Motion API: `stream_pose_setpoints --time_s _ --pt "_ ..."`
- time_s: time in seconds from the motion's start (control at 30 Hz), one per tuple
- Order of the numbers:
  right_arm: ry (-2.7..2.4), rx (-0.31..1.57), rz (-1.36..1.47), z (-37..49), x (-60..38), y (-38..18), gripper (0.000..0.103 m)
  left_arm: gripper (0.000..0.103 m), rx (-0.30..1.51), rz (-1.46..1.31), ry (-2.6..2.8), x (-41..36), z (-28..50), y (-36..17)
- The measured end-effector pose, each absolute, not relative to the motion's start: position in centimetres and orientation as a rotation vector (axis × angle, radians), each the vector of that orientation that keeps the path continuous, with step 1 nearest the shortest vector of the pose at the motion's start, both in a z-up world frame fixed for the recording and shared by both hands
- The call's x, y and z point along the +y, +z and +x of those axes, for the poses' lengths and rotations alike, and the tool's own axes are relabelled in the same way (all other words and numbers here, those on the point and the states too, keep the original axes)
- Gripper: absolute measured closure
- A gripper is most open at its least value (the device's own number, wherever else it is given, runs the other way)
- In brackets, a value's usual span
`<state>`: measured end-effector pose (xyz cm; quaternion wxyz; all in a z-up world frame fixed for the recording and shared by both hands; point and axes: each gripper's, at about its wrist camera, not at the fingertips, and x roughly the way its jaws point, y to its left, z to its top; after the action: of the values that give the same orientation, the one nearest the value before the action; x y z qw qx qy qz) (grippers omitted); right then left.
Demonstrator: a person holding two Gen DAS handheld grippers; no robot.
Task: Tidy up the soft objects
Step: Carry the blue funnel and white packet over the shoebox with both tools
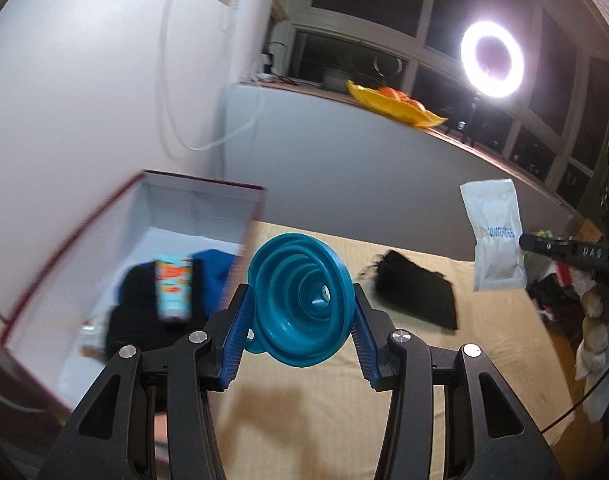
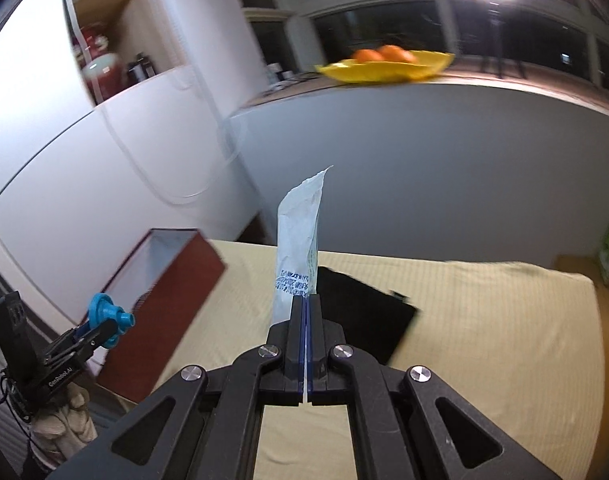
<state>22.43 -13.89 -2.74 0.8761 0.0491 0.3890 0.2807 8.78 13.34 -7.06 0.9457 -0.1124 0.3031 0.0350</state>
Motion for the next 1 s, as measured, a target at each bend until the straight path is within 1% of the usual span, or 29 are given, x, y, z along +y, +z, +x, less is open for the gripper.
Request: stream_pose_setpoints --time_s 0.23,0.5,0.73,1.0 --pt "0.709 0.796 0.052 22.7 -5.8 -1.1 0.103 0.057 0.609 -0.190 0.214 18.6 7.8 -6.7" --pt "0.810 0.793 -0.015 23.4 3.8 -0.2 0.103 0.057 0.615 -0.154 0.302 21.8 8.0 -7.0" --pt "0.844 0.826 -0.077 24.6 10.5 -1.9 0.103 0.057 0.622 -0.164 0.345 23.6 8.6 -7.6" --pt "0.872 0.889 -0.126 25.7 14.7 -4.6 0.103 0.056 0.642 -0.159 0.340 23.6 9.6 -8.4"
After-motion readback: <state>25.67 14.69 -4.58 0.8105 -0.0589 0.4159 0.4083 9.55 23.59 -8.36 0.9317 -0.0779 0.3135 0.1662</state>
